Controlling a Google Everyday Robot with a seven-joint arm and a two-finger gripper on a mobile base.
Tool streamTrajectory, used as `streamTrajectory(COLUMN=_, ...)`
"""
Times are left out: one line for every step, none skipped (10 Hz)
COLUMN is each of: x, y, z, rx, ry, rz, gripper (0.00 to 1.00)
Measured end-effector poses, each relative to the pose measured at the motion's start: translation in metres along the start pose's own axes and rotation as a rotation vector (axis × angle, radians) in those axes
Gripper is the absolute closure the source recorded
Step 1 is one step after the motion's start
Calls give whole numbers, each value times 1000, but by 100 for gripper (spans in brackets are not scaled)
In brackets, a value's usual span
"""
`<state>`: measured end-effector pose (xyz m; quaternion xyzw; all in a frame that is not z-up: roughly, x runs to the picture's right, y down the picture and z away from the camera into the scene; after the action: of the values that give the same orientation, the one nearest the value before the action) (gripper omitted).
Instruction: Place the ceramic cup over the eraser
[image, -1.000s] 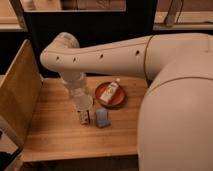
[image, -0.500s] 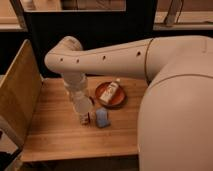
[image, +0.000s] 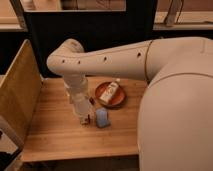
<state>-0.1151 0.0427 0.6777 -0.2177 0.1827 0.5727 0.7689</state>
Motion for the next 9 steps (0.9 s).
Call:
streamTrajectory(x=0, y=0, z=0, rx=0, ry=0, rz=0, gripper=89)
streamTrajectory(x=0, y=0, z=0, rx=0, ry=0, rz=0, gripper=81)
streamTrajectory(x=0, y=0, z=0, rx=0, ry=0, rz=0, gripper=69)
streamTrajectory(x=0, y=0, z=0, rx=1, ry=0, rz=0, gripper=58)
streamTrajectory(x=0, y=0, z=0, rx=1, ry=1, rz=0, gripper=50)
streamTrajectory(x=0, y=0, z=0, rx=1, ry=1, rz=0, gripper=40)
streamTrajectory(x=0, y=-1, z=0, rx=1, ry=1, rz=0, gripper=28)
streamTrajectory(x=0, y=-1, z=0, rx=1, ry=1, rz=0, gripper=22)
streamTrajectory(x=0, y=-1, z=0, rx=1, ry=2, rz=0, gripper=20)
